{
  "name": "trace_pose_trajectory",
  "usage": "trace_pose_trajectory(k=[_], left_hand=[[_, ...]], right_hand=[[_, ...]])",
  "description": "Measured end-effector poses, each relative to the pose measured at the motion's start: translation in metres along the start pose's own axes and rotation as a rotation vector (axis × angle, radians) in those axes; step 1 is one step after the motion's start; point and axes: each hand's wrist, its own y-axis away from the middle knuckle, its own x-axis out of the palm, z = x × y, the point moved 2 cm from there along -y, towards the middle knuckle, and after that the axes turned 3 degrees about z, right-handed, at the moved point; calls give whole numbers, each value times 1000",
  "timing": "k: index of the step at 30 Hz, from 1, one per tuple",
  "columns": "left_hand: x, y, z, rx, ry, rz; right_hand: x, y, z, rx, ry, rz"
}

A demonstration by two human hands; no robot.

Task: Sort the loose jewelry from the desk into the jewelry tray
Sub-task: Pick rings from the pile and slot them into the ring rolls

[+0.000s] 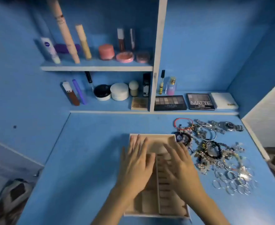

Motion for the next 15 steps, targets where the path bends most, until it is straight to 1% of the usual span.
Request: trace_pose_trajectory(k=[1, 2, 4, 5, 7, 9, 11, 15], left_hand=[[10, 1, 3, -16, 40, 23], [18, 1, 6, -4, 22, -6], [34, 3, 14, 32, -88, -65], [40, 3, 17, 54, -147, -121], [45, 1, 20, 91, -211, -200], [42, -1, 20, 101, -255, -228], [40, 0, 18, 95, -261, -226], [41, 0, 17, 98, -195, -207]], right_hand=[[9, 5, -3, -34, 36, 6], [15, 8, -4, -60, 68, -11], [27, 14, -13, -87, 111, -25], [31, 17, -16, -92, 109, -39], [34, 18, -18, -108, 122, -84], [36, 16, -19, -107, 153, -92], [35, 16, -17, -120, 147, -81], [29, 16, -13, -127, 98, -15]])
